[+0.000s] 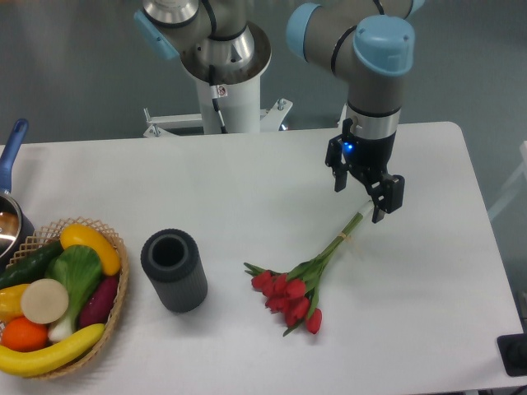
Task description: Pick up the flowers from the table
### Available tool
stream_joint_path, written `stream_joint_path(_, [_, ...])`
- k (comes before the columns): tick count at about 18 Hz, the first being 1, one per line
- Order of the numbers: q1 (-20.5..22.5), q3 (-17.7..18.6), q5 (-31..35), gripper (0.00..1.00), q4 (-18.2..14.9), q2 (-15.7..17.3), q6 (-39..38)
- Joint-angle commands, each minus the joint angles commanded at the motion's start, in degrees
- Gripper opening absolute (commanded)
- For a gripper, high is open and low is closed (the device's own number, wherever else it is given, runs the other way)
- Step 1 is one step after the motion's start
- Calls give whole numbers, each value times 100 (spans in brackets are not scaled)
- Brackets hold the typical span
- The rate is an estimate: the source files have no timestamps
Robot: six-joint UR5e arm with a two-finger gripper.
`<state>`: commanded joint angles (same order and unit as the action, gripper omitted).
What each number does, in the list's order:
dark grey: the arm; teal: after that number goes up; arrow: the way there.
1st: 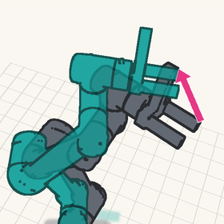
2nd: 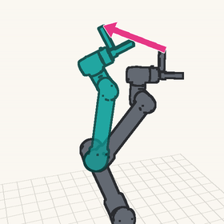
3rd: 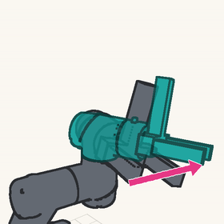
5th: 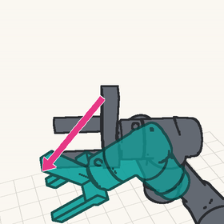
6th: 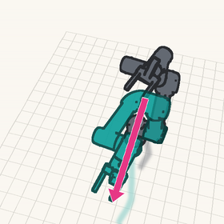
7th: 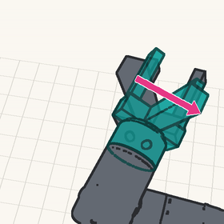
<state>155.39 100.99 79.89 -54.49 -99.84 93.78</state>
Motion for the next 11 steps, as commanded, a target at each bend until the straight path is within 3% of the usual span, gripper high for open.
stream_joint_path(7, [17,140,9,100,35,-26,-97])
stream_joint_path(11, [-9,184,17,100,53,-96,-745])
